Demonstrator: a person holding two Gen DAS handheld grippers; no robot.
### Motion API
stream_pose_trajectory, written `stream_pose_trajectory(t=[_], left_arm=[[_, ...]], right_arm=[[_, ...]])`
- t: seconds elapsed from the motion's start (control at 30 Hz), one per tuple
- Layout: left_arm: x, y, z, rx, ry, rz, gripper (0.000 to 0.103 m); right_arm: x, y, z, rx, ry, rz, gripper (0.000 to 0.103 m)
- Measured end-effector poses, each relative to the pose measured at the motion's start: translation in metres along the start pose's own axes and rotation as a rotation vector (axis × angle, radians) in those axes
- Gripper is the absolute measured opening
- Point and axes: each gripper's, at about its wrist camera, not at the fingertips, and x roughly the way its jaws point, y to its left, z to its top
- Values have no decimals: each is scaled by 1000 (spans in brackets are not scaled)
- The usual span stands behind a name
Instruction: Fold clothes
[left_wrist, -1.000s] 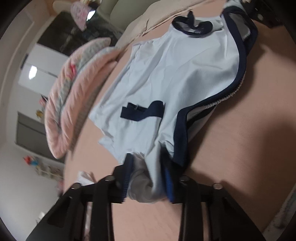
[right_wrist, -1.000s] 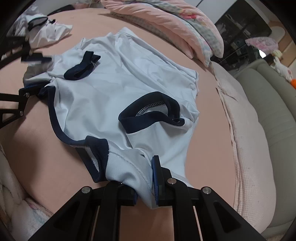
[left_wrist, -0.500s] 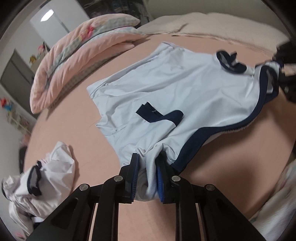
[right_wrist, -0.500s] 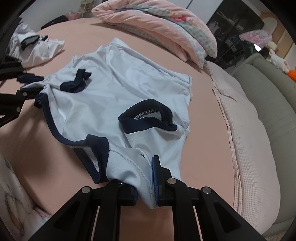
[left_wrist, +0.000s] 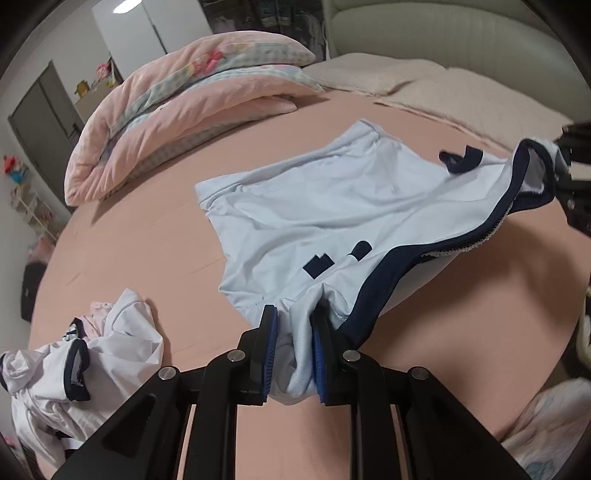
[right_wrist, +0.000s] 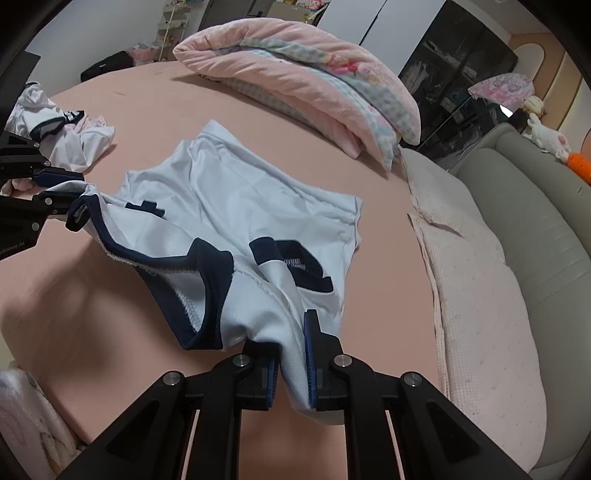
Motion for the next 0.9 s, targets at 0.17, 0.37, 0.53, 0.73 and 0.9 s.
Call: stream_pose_trajectory(t=[0.17, 0.37, 0.53, 0.73, 0.9], left_arm=[[6, 8, 16, -20, -5, 7, 16], [13, 20, 34, -61, -19, -5, 16], [20, 28, 47, -71, -27, -11, 16], [26, 41, 64, -101, -38, -25, 16], [35, 48, 80, -96, -52, -11, 16]], right_arm=[[4, -6, 13, -6, -18, -13, 10], [10, -15, 29, 10, -34, -15, 10], [20, -25, 44, 34, -42, -3, 10], [34, -32, 60, 33, -48, -8, 10], [48, -42, 74, 51, -50, 22, 10]])
